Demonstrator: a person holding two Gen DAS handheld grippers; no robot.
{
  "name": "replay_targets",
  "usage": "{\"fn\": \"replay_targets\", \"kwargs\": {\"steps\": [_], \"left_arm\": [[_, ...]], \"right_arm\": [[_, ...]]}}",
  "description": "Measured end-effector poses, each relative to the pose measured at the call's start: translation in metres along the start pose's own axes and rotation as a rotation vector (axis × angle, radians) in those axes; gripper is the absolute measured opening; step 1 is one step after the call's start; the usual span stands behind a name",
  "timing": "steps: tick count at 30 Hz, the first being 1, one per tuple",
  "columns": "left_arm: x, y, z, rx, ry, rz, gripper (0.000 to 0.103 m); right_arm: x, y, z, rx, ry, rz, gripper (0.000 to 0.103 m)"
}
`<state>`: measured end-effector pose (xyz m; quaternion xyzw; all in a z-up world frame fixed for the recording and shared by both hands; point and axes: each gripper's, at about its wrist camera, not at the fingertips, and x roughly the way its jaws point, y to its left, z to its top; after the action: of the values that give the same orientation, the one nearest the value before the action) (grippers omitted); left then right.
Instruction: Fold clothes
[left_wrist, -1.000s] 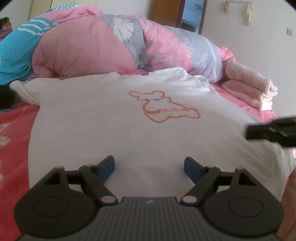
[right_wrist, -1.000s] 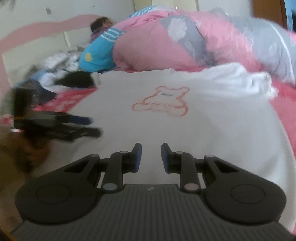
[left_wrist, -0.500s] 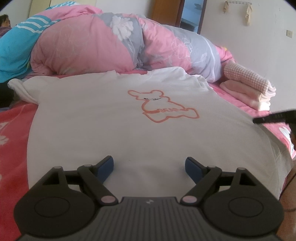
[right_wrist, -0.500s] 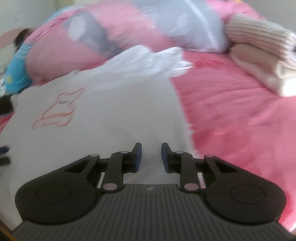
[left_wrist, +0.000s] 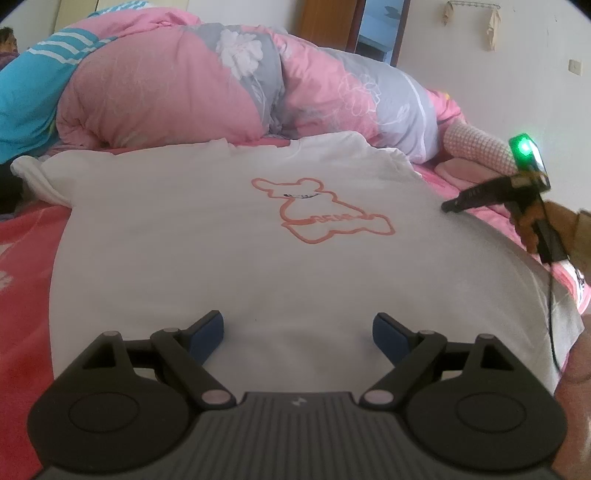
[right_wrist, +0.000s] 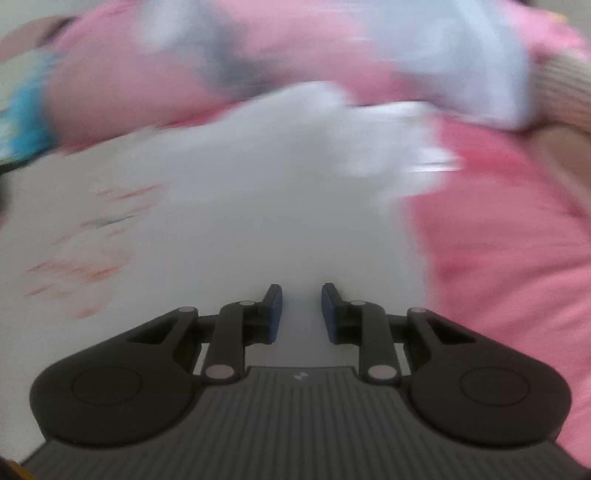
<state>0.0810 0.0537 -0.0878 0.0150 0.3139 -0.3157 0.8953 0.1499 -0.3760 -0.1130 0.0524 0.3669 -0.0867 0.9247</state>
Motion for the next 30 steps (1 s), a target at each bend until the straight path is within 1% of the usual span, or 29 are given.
{"fn": "replay_targets", "kwargs": {"steps": [2,3,5,7,9,10,12,13,15,17,18,19,20,22,23,26,28,30], "left_arm": [[0.000,0.000,0.000,-0.001,-0.001,-0.002,0.089],[-0.001,0.001,0.000,-0.002,-0.001,-0.003,0.090],[0.000,0.000,0.000,0.000,0.000,-0.005,0.091],[0.001,0.000,0.000,0.004,0.002,-0.005,0.091],[0.001,0.000,0.000,0.005,0.002,-0.006,0.091],[0.000,0.000,0.001,0.004,0.001,-0.007,0.091],[0.000,0.001,0.001,0.001,0.001,-0.011,0.091],[0.000,0.001,0.001,0.000,0.001,-0.012,0.091],[0.000,0.001,0.001,-0.002,0.001,-0.014,0.091],[0.000,0.002,0.001,-0.003,0.003,-0.015,0.091],[0.000,0.002,0.001,-0.004,0.004,-0.015,0.091],[0.000,0.002,0.002,-0.005,0.004,-0.015,0.091],[0.000,0.002,0.002,-0.006,0.005,-0.015,0.091],[-0.001,0.001,0.002,-0.007,0.006,-0.013,0.091],[-0.001,0.001,0.002,-0.008,0.006,-0.012,0.091],[-0.002,0.001,0.002,-0.008,0.003,-0.007,0.091],[-0.001,0.001,0.001,-0.009,-0.001,-0.005,0.091],[-0.001,0.001,0.001,-0.007,-0.006,0.002,0.091]], "right_arm": [[0.005,-0.022,0.012,0.071,0.011,-0.072,0.025],[0.005,-0.023,0.018,0.086,0.001,-0.059,0.025],[0.004,-0.016,0.026,0.087,-0.026,0.007,0.025],[0.013,0.008,0.031,0.037,-0.027,0.117,0.025],[0.030,0.032,0.034,-0.005,-0.001,0.213,0.025],[0.041,0.042,0.036,-0.027,0.014,0.241,0.025],[0.068,0.049,0.044,-0.047,0.039,0.224,0.024],[0.080,0.045,0.049,-0.036,0.032,0.205,0.024],[0.094,0.023,0.062,0.044,-0.008,0.159,0.024],[0.105,-0.007,0.074,0.175,-0.025,0.122,0.024],[0.106,-0.021,0.077,0.253,-0.032,0.131,0.023],[0.104,-0.034,0.078,0.333,-0.040,0.149,0.024],[0.102,-0.042,0.079,0.396,-0.047,0.150,0.024],[0.092,-0.048,0.075,0.464,-0.054,0.162,0.027],[0.085,-0.049,0.072,0.480,-0.053,0.164,0.027],[0.069,-0.043,0.066,0.472,-0.046,0.130,0.029],[0.061,-0.039,0.063,0.491,-0.031,0.118,0.030],[0.044,-0.029,0.061,0.499,-0.023,0.148,0.030]]}}
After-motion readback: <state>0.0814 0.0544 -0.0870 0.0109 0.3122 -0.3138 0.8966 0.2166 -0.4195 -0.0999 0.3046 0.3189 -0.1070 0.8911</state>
